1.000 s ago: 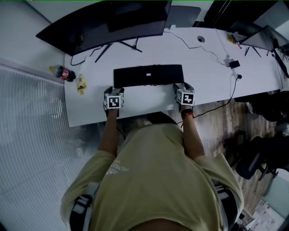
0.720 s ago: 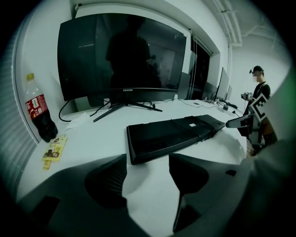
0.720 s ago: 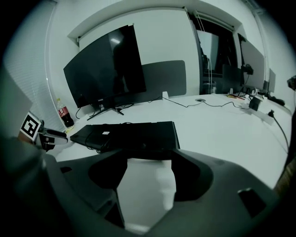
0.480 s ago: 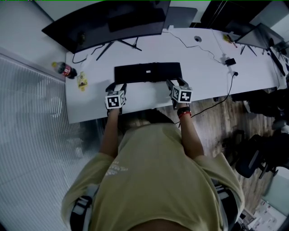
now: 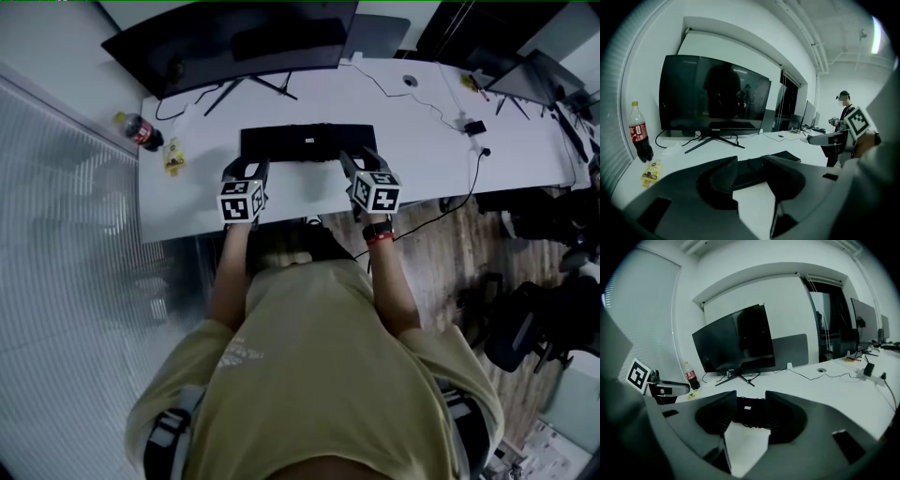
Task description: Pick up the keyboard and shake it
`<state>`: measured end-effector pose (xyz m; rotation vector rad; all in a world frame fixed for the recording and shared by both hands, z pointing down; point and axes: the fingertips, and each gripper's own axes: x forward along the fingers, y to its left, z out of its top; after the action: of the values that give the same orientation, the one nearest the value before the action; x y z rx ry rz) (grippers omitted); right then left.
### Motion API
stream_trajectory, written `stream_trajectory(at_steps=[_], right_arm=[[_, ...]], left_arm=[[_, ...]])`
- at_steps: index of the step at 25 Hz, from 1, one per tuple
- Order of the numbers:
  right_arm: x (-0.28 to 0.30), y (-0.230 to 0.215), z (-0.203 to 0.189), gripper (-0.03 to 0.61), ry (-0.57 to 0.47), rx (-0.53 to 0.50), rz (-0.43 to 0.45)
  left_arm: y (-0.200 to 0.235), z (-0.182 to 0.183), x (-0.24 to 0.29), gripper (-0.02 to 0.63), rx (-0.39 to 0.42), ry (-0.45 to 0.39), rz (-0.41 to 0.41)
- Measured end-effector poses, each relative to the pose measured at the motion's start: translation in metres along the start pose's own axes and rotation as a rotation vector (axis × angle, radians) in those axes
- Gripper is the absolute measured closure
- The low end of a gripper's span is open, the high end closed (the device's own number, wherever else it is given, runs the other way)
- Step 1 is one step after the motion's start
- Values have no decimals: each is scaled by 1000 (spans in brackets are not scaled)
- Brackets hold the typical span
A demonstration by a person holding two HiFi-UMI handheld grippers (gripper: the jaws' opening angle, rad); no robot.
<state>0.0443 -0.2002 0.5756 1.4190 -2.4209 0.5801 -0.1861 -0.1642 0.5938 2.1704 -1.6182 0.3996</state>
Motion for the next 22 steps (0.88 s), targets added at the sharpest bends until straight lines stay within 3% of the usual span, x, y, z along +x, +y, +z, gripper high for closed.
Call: stream_trajectory(at_steps=[11, 22], right_arm=[[-55, 49, 47, 488, -144, -69, 10], [-106, 59, 45, 555, -193, -38, -4]], left_arm=[[-39, 40, -52, 534, 57, -149, -3], [-83, 65, -96, 591, 98, -273, -33]])
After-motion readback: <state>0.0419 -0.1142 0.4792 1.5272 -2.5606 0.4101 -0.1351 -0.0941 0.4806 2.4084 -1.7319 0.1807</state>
